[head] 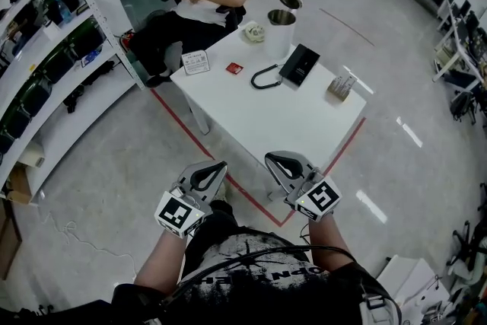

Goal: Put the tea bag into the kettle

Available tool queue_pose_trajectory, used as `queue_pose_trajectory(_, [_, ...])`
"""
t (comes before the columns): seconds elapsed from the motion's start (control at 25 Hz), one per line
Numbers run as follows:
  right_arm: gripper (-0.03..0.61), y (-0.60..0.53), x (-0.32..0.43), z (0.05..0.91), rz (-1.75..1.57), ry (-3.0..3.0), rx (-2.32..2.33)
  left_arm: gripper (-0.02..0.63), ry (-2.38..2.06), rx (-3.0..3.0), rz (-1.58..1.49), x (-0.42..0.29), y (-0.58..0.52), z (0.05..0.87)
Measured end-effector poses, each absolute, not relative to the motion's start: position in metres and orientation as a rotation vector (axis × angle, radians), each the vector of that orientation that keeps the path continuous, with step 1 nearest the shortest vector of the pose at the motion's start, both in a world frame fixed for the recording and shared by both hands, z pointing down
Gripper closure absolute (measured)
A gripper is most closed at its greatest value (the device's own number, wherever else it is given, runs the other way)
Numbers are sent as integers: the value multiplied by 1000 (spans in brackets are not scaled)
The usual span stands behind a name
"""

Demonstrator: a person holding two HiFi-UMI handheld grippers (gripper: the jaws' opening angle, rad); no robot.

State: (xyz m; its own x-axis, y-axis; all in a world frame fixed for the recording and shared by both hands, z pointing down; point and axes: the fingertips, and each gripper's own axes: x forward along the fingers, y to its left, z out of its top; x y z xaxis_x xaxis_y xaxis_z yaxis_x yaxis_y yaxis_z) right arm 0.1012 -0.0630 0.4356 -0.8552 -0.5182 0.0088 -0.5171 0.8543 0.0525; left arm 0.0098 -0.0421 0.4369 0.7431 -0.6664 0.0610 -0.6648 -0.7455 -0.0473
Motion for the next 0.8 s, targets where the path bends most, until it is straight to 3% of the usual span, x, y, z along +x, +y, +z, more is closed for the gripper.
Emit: queue_pose_trajectory(0.8, [568, -263, 49, 430, -86, -2904, 1024, 601, 926, -2978, -89, -47, -258, 429])
